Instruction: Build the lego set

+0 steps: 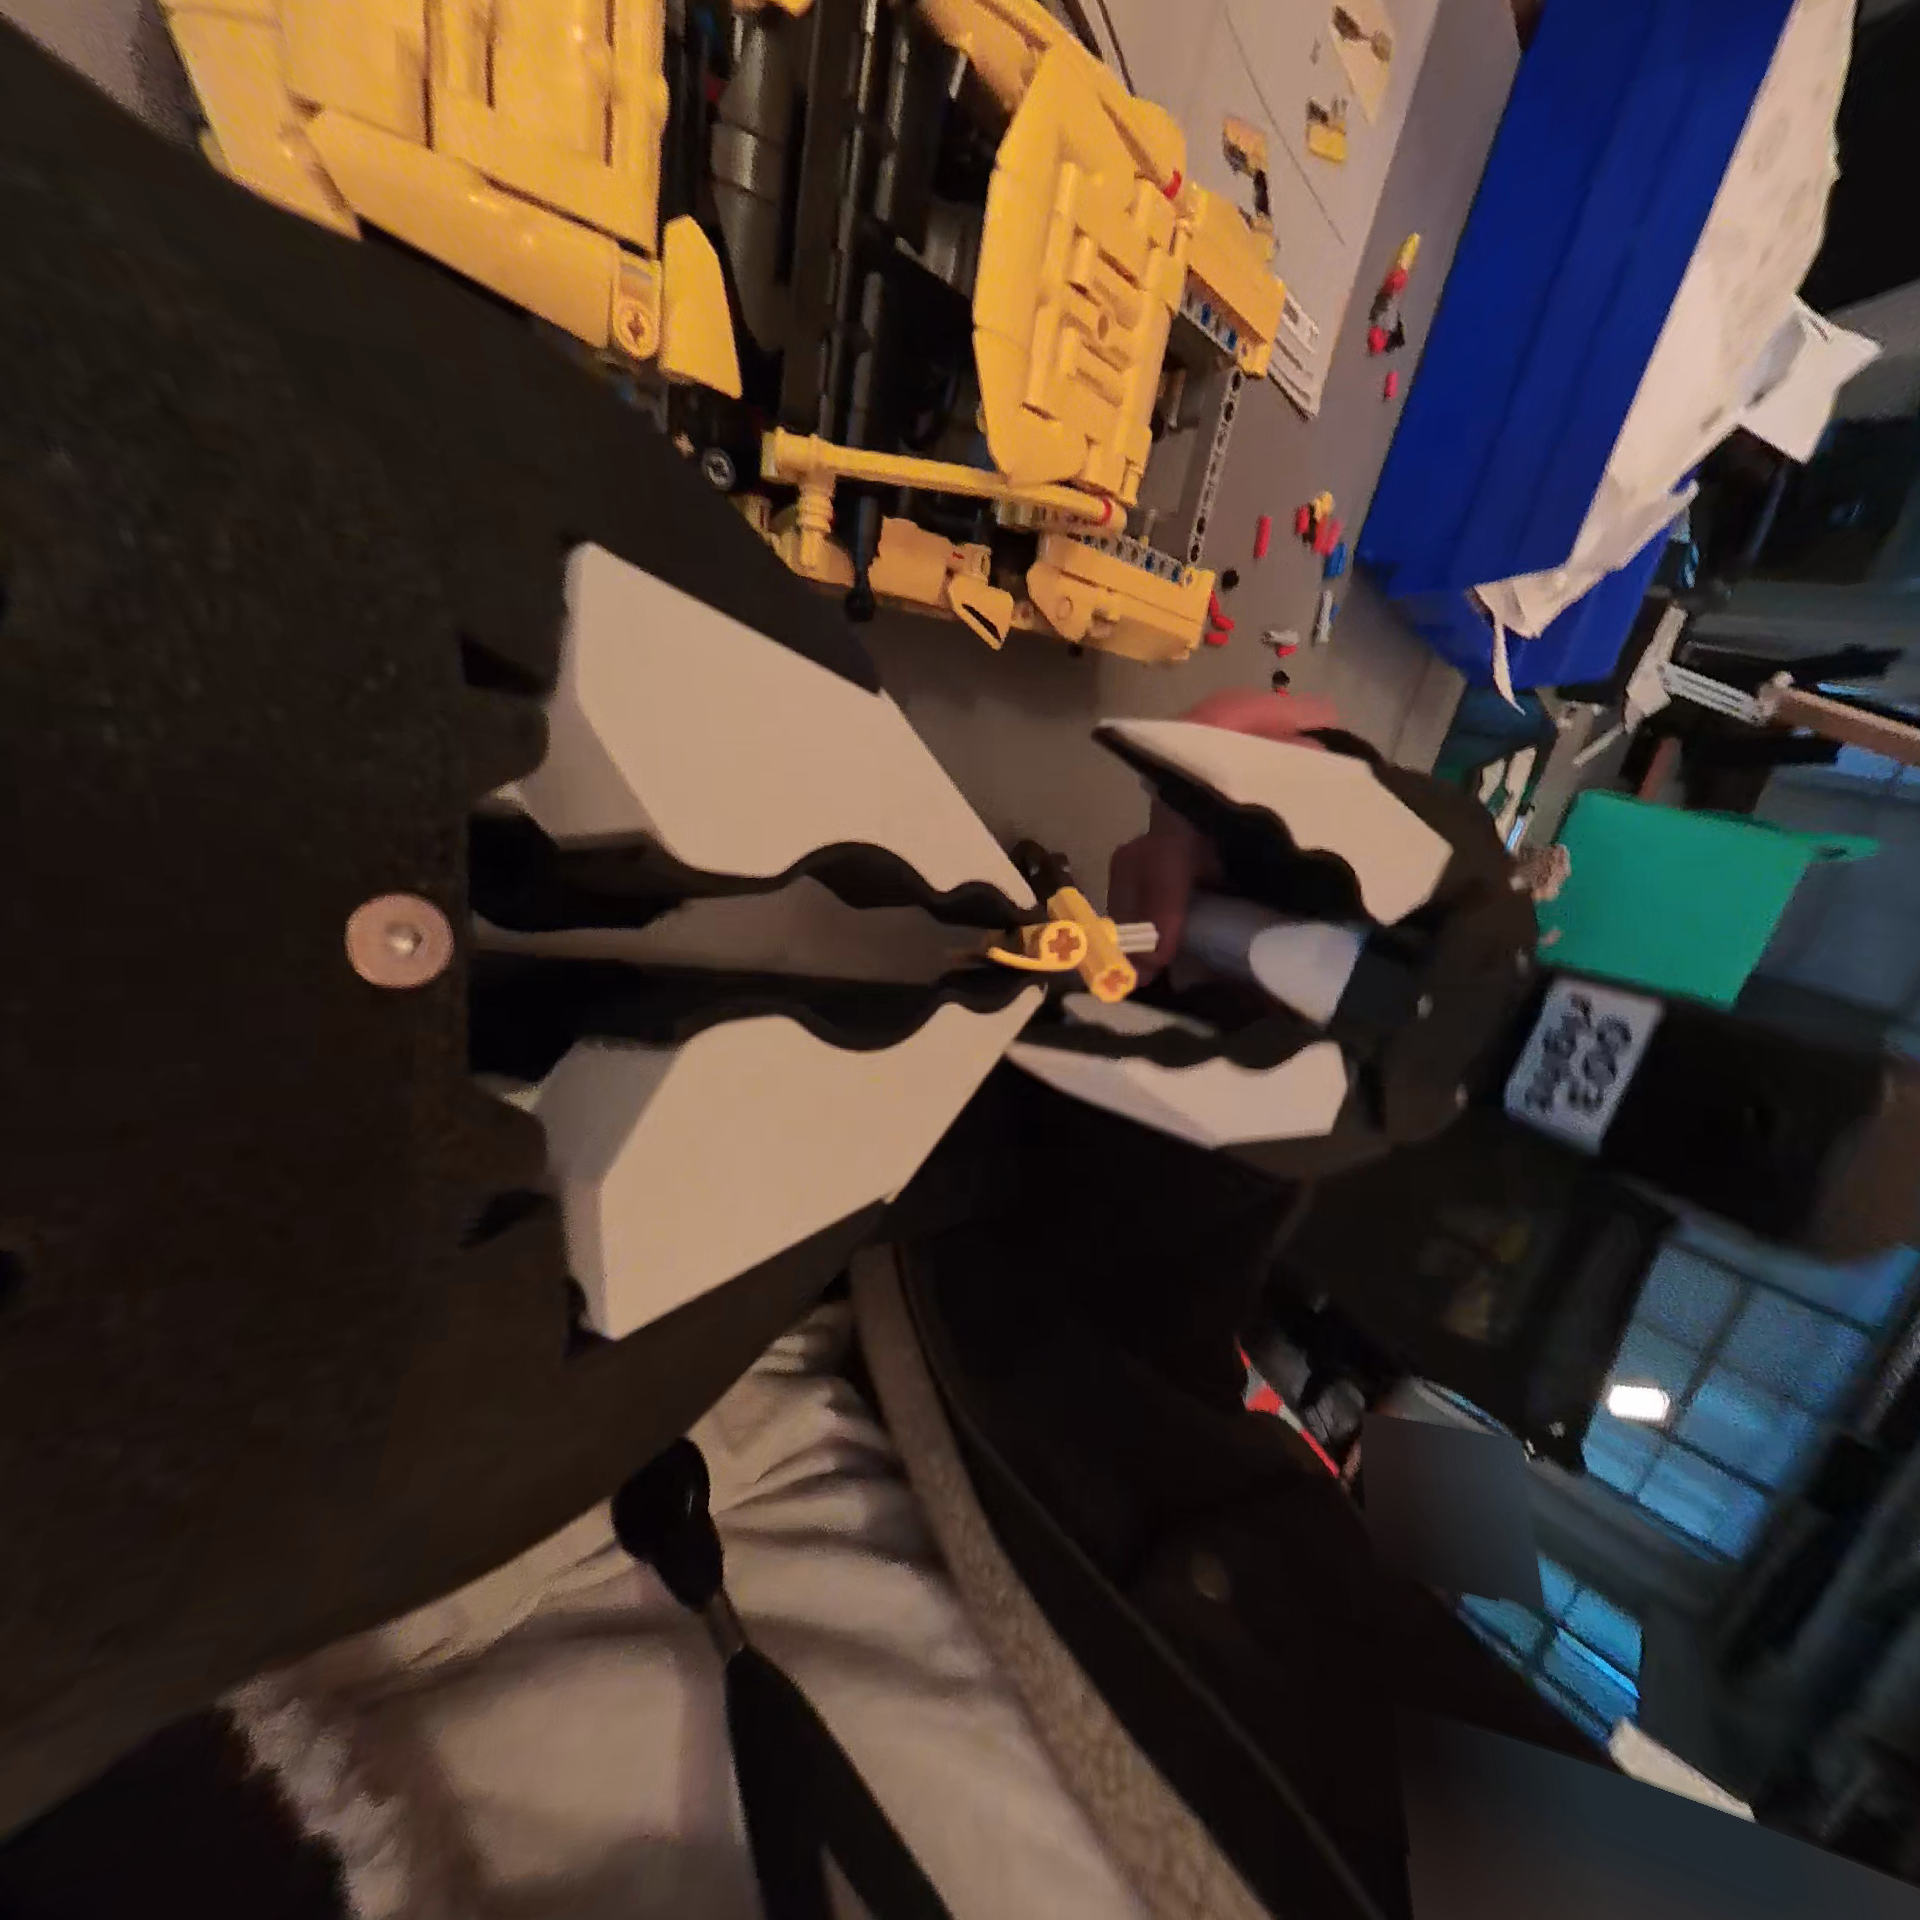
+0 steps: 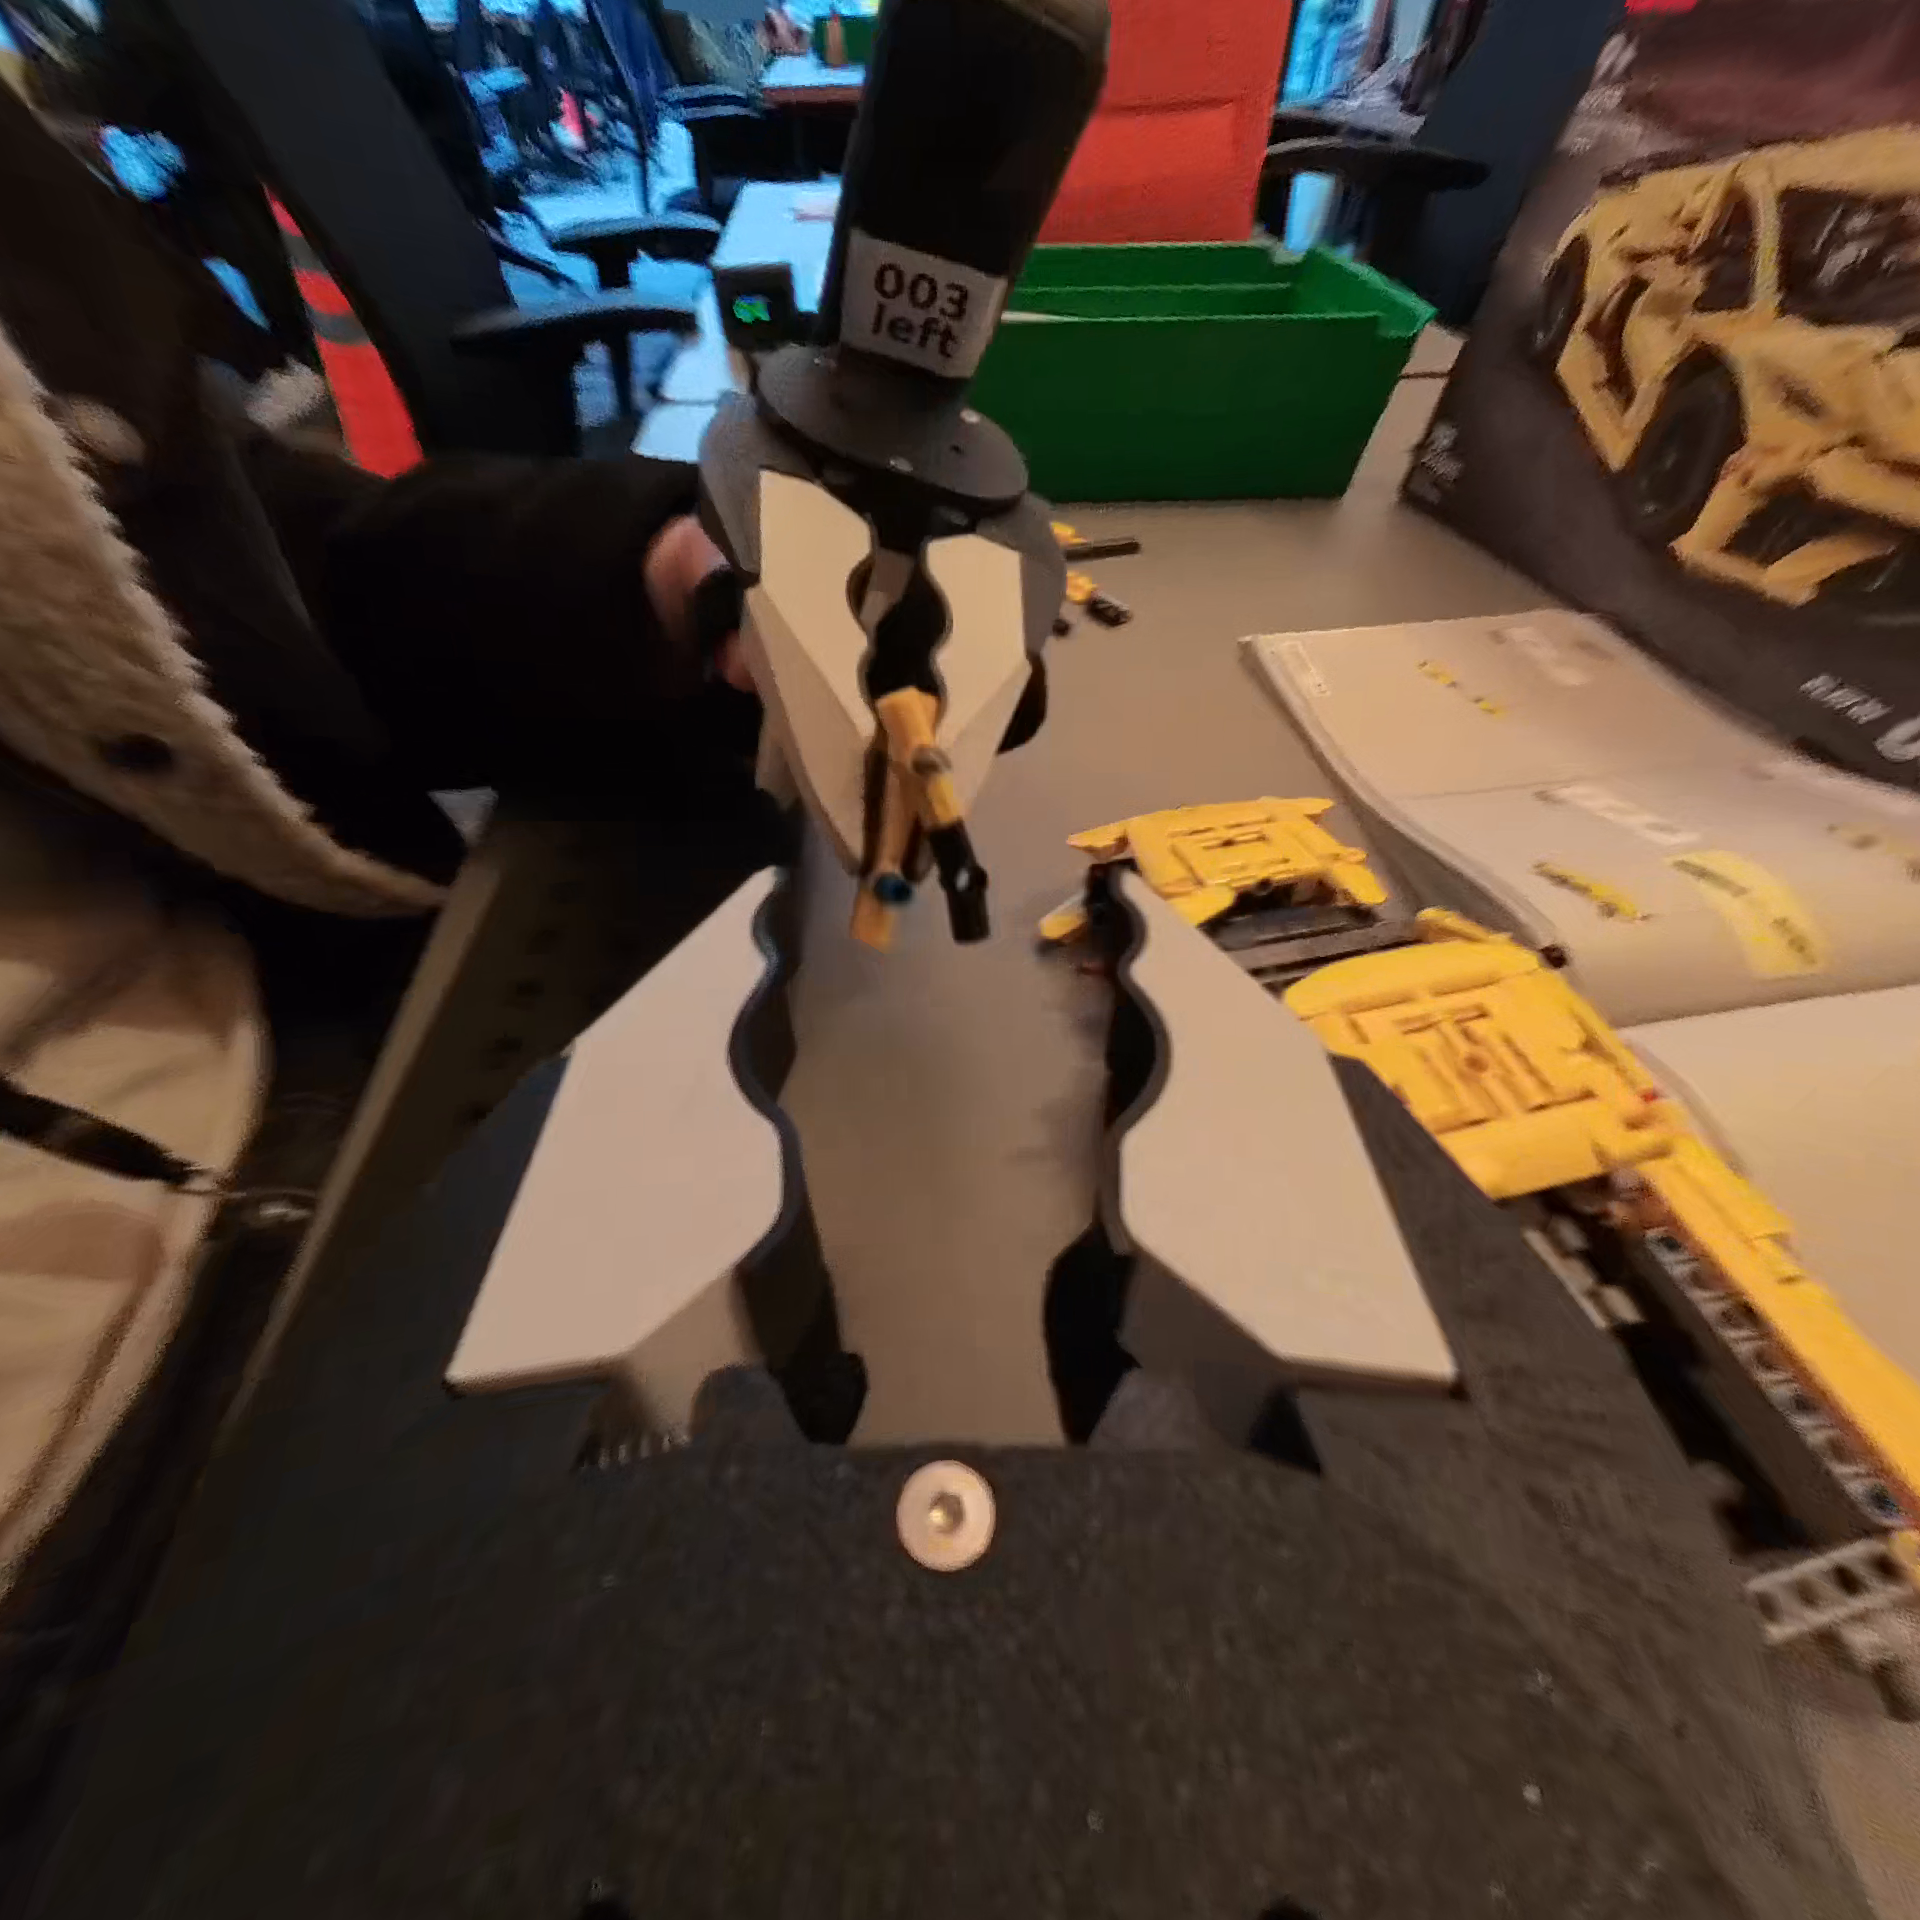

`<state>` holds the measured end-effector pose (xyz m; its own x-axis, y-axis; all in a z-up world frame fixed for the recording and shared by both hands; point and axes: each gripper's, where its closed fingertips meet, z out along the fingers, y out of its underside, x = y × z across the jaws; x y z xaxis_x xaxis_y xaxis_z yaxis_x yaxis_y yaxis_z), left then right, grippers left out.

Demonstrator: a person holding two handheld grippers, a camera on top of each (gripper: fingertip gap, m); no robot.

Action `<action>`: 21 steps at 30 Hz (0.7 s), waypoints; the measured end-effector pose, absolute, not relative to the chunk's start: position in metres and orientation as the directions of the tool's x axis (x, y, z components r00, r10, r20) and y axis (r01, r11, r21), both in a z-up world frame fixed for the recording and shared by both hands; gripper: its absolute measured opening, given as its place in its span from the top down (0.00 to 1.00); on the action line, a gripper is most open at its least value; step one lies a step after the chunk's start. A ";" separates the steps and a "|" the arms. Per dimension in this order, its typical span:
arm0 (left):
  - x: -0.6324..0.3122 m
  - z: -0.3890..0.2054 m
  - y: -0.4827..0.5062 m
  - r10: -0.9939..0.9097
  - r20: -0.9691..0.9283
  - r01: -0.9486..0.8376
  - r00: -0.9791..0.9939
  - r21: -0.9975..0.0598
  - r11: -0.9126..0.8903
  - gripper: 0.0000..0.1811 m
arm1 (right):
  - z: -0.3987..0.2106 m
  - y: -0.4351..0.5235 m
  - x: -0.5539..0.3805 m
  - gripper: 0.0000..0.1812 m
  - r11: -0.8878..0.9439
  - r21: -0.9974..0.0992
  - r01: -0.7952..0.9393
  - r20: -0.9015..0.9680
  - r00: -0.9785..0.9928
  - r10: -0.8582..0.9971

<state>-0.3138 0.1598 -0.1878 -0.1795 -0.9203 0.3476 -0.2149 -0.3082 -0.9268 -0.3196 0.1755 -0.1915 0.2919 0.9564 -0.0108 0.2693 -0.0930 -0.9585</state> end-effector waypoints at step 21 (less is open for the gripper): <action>-0.320 -0.171 0.143 -0.883 0.353 -0.156 -0.309 -0.935 -0.319 0.96 | -0.181 0.155 -0.321 0.96 -0.287 -0.938 0.196 -0.271 0.102 0.957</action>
